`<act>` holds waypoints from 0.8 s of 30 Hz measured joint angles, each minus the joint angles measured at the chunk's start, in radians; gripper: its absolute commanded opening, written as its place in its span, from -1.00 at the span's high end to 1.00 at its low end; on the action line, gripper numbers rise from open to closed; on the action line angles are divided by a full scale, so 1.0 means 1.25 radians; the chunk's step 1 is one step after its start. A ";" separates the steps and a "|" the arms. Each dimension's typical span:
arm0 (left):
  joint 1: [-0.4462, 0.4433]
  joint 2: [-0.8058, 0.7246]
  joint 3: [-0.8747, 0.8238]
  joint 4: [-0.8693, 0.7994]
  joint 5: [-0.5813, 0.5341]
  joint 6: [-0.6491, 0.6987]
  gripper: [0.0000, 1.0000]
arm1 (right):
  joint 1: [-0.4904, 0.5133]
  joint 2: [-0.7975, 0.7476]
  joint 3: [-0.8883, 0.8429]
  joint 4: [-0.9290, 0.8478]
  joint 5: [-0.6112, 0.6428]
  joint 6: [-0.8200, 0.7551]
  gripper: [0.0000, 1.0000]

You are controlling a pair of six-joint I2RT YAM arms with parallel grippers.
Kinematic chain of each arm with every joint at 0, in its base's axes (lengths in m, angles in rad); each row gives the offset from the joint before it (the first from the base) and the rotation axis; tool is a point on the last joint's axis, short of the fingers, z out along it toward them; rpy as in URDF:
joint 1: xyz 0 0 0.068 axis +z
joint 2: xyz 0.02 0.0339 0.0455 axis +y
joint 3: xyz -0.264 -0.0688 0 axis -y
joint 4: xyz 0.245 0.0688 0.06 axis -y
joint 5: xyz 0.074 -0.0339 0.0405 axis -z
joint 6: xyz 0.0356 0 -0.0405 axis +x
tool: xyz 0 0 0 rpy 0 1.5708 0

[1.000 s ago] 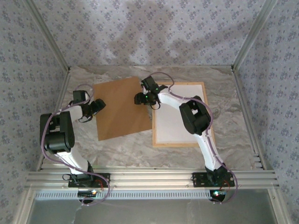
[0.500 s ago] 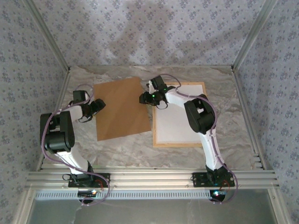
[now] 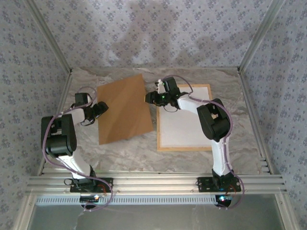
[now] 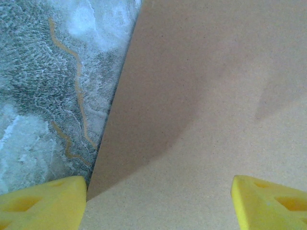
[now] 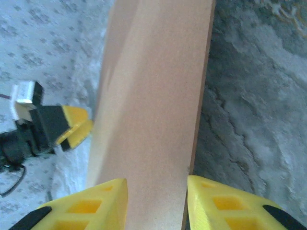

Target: Put the photo into the frame

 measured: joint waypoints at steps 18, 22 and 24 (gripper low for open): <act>0.003 -0.002 -0.009 0.020 0.007 -0.021 -0.59 | 0.064 -0.014 -0.071 0.431 0.183 0.258 0.28; 0.003 -0.002 -0.012 0.023 0.006 -0.020 -0.59 | 0.081 -0.014 -0.090 0.420 0.287 0.284 0.30; 0.003 -0.002 -0.012 0.024 0.006 -0.021 -0.59 | 0.089 -0.014 -0.101 0.413 0.333 0.297 0.31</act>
